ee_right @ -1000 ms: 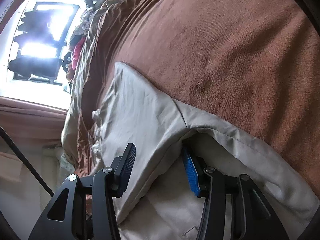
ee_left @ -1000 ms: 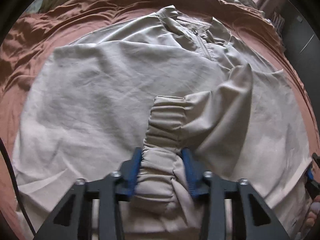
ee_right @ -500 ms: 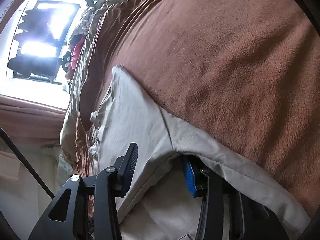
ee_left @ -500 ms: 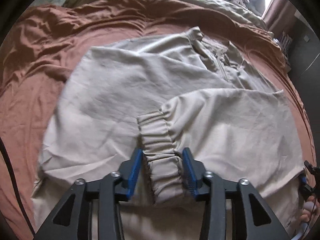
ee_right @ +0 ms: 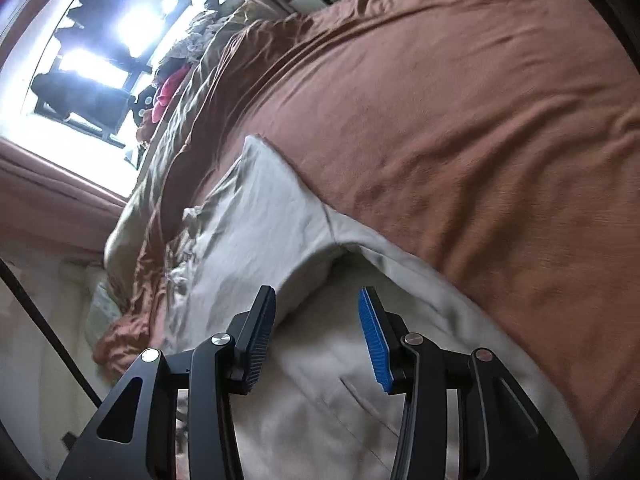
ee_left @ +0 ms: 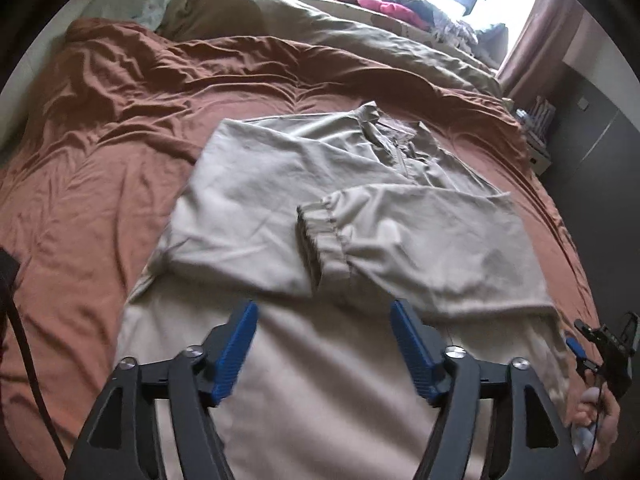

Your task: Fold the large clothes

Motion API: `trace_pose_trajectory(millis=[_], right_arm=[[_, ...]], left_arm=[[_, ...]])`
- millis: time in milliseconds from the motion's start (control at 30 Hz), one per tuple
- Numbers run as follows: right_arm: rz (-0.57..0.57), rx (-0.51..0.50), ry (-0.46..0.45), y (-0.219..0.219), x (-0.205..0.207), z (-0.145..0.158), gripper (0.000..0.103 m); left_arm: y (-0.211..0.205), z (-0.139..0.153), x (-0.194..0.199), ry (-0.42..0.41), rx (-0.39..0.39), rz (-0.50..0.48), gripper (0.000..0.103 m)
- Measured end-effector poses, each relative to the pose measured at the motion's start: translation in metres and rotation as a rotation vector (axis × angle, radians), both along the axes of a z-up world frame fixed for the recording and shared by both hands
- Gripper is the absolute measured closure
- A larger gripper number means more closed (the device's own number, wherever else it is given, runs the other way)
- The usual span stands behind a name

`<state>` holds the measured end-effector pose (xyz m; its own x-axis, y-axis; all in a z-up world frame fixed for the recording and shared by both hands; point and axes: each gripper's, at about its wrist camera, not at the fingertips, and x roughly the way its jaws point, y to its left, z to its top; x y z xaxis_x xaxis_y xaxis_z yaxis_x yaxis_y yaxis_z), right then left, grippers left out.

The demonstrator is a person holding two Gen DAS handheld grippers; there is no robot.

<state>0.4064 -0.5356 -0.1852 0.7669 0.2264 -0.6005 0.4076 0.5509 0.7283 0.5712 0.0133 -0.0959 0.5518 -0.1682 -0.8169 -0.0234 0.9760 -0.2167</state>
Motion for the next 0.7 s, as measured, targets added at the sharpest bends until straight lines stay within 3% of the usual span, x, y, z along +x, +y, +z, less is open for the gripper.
trace_pose_trajectory(millis=[100,167,267,400,533,700], right_arm=[[0.015,-0.043,0.015,0.008,-0.023,0.009,0.051],[0.031,-0.065,0.017,0.014,-0.033,0.019,0.035],[0.040,-0.125,0.002,0.019,-0.059,0.040,0.021],[0.039,-0.173,-0.022,0.025,-0.097,0.063,0.018],[0.040,-0.216,-0.077,0.031,-0.140,0.079,0.001],[0.053,-0.259,-0.137,0.033,-0.187,0.091,0.000]], left_arm=[[0.012,0.010,-0.032,-0.041,-0.011,0.014,0.014],[0.019,0.016,-0.050,-0.058,-0.026,0.017,0.013],[0.029,0.028,-0.079,-0.082,-0.061,0.029,0.008],[0.036,0.043,-0.116,-0.124,-0.077,0.039,0.002],[0.043,0.060,-0.164,-0.172,-0.093,0.031,0.001],[0.048,0.078,-0.215,-0.205,-0.115,0.023,0.001]])
